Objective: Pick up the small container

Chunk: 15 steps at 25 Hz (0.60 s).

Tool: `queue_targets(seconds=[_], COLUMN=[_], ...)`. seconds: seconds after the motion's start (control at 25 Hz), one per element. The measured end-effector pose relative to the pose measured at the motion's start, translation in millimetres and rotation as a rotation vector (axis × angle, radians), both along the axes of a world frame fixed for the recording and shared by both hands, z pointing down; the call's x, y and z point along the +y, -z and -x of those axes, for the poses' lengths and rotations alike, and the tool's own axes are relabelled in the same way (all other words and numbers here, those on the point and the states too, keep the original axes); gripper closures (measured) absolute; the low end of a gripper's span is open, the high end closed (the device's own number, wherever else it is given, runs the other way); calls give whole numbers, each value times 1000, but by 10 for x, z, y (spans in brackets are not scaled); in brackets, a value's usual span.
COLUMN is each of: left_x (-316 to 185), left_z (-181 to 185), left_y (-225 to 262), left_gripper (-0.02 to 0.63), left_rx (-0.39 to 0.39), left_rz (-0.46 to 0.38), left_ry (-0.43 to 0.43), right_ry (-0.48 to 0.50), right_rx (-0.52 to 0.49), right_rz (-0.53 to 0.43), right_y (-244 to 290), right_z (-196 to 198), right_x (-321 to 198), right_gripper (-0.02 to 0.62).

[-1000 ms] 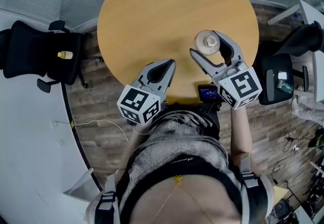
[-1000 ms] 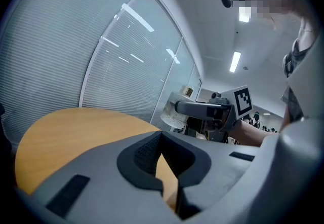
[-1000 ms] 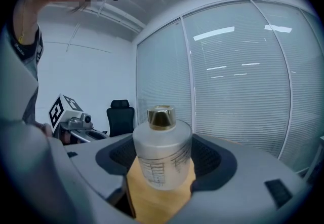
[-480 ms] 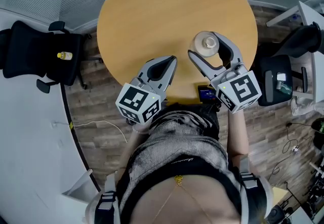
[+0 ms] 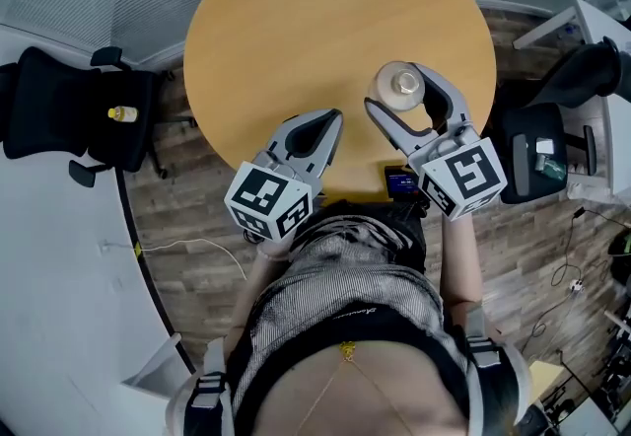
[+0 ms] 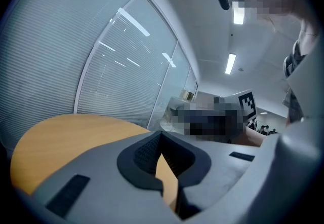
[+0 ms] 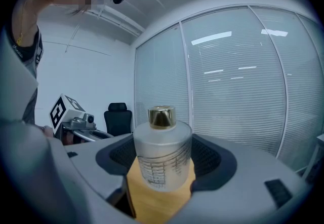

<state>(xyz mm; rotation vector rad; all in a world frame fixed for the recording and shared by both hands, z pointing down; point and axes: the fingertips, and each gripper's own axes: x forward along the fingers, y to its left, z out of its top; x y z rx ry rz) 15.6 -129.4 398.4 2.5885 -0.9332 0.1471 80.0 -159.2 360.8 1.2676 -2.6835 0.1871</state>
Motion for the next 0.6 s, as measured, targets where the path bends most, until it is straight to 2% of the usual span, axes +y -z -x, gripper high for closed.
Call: queue_targets(seconds=[0.6], left_x=[26], left_z=[15], left_y=[-25], left_gripper=[601], left_rx=[-4], left_rz=[10], left_ry=[2], right_ry=[-27], right_rx=[7], right_rz=[3], right_y=[-22], right_z=[-78], right_x=[-12], right_gripper=[256])
